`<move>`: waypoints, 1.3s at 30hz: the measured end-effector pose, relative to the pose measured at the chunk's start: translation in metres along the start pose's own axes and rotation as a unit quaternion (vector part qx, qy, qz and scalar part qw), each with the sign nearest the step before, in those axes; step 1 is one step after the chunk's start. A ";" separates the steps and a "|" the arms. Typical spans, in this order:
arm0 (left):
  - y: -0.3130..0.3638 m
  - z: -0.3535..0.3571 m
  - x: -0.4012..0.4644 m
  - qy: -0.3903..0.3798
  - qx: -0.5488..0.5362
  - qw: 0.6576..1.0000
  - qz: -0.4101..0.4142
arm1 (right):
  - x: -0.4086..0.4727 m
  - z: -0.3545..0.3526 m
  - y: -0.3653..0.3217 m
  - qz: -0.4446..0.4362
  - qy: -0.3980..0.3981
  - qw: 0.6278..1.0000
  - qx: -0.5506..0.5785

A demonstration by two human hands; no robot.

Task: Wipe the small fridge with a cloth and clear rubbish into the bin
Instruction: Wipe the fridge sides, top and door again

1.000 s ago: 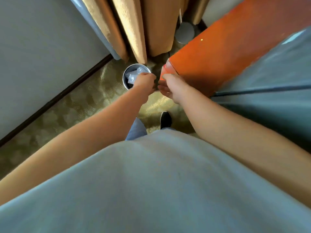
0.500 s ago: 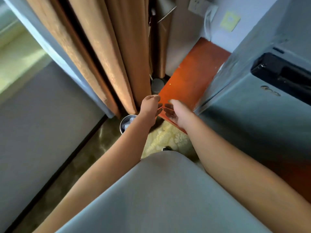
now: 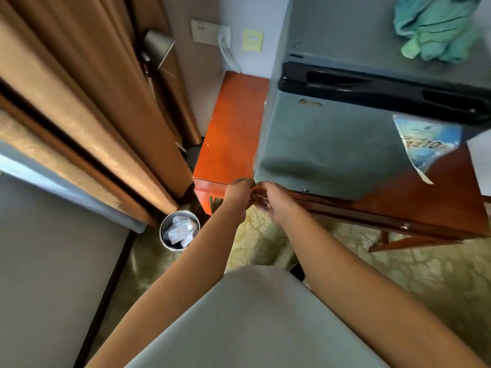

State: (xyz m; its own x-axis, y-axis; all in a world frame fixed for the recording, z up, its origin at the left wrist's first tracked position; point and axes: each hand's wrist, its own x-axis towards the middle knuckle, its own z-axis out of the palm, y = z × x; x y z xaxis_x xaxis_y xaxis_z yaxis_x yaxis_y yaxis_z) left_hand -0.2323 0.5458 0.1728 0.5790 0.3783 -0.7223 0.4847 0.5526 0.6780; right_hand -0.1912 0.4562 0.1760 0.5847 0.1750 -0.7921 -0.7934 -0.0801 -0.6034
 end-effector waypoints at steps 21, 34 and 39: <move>-0.092 0.309 -0.069 -0.120 0.227 0.967 0.007 | 0.015 -0.332 -0.058 0.023 0.066 0.985 0.156; -0.080 0.427 -0.103 -0.149 0.261 0.951 0.077 | -0.016 -0.410 -0.135 -0.085 0.082 0.970 0.214; -0.039 0.452 -0.138 -0.170 0.215 0.952 0.138 | -0.047 -0.413 -0.186 -0.153 0.090 0.966 0.188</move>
State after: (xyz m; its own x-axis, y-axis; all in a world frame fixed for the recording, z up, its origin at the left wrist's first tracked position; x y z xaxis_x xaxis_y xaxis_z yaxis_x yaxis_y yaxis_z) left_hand -0.0349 0.1359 0.3080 0.8659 0.1627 -0.4731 0.4655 0.0844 0.8810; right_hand -0.0008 0.0576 0.2873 0.7948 -0.0410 -0.6055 -0.5647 0.3156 -0.7626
